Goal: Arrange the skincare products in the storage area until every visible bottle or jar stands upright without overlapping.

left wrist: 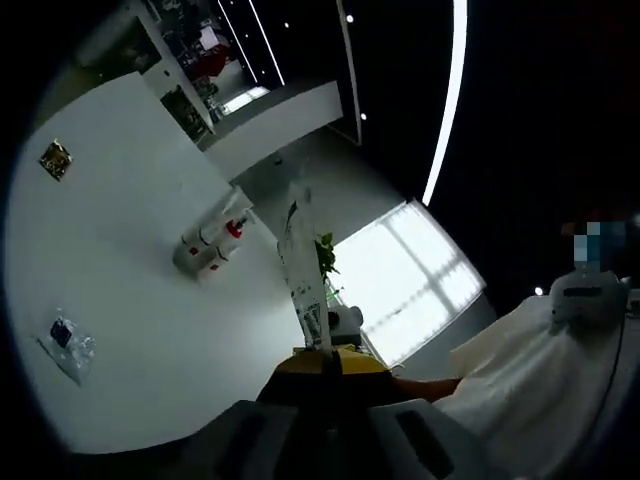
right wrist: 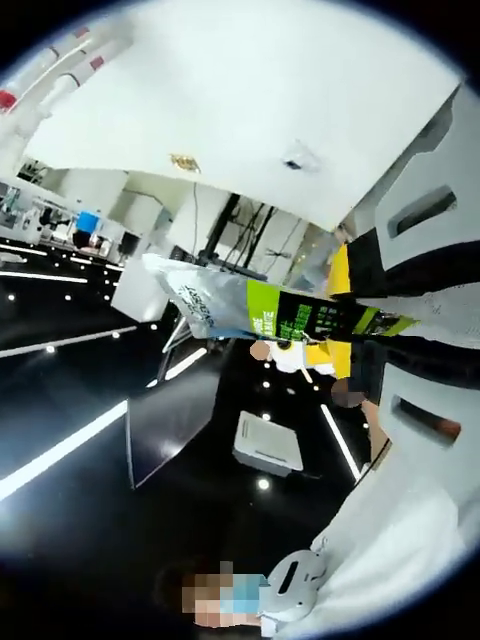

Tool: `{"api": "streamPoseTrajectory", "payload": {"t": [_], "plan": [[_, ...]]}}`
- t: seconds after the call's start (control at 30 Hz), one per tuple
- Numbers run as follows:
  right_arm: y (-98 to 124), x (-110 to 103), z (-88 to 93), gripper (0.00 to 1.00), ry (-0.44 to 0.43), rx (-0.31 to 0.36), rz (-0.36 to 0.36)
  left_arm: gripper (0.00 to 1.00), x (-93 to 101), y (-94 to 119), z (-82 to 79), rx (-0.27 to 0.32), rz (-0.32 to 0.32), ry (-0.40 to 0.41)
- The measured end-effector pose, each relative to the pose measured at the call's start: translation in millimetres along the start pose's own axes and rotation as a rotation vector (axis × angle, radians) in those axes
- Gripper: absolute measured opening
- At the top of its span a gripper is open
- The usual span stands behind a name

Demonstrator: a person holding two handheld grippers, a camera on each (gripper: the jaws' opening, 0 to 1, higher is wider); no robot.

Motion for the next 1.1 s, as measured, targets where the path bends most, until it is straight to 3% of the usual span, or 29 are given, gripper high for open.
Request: {"api": "streamPoseTrajectory", "payload": {"t": [0.03,0.1,0.17,0.27,0.37,0.43,0.47,0.53,0.67,0.83,0.93,0.97,1.0,1.1], "plan": [[1,-4,-4.6,0.01,-0.032,0.025,-0.055,0.01,-1.0,-1,-0.6,0.003,-0.01,0.0],[1,-1,-6.7,0.01,-0.002,0.0,-0.027,0.02,-0.3,-4,-1.1,0.014,-0.018,0.008],[4,2,-8.8,0.0,0.049,-0.056,0.012,0.03,-5.8,-7,1.6,-0.008,-0.096,-0.013],[7,2,-15.3,0.0,0.077,-0.078,0.034,0.12,-8.0,-11,3.5,-0.015,-0.215,-0.104],[13,6,-28.6,0.0,0.095,-0.013,0.057,0.24,-12.4,-14,8.7,-0.051,-0.347,-0.237],[18,11,-37.4,0.0,0.085,0.01,0.067,0.3,-16.8,-15,11.7,-0.087,-0.424,-0.381],[20,15,-42.3,0.0,0.083,0.021,0.084,0.31,-18.1,-16,13.3,-0.112,-0.46,-0.426],[22,21,-49.4,0.0,0.065,0.025,0.1,0.31,-25.7,-16,16.8,-0.158,-0.589,-0.552],[22,31,-60.9,0.0,0.075,0.008,0.128,0.31,-32.5,-24,29.4,-0.224,-0.651,-0.689],[19,46,-75.2,0.0,0.082,0.004,0.157,0.34,-46.2,-31,31.2,-0.227,-0.752,-0.839],[19,58,-83.5,0.0,0.078,0.01,0.19,0.34,-56.1,-36,31.3,-0.195,-0.795,-0.832],[18,64,-86.1,0.0,0.072,0.007,0.206,0.34,-63.4,-36,31.7,-0.213,-0.837,-0.807],[18,68,-88.3,0.0,0.07,0.007,0.219,0.33,-70.8,-29,33.2,-0.271,-0.905,-0.787],[18,82,-95.6,0.0,0.067,0.003,0.253,0.33,-72.5,-30,34.4,-0.285,-0.901,-0.786]]}}
Point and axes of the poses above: the point that each gripper's makers call its tool centre point, and the gripper's own axes: y roughly backward along the fingers, x roughly to its right, z roughly out of its underside, the point moved 8 cm from there along y, roughly backward along the fingers, and after that the axes turned 12 degrees about -z, right-handed, at the moved point
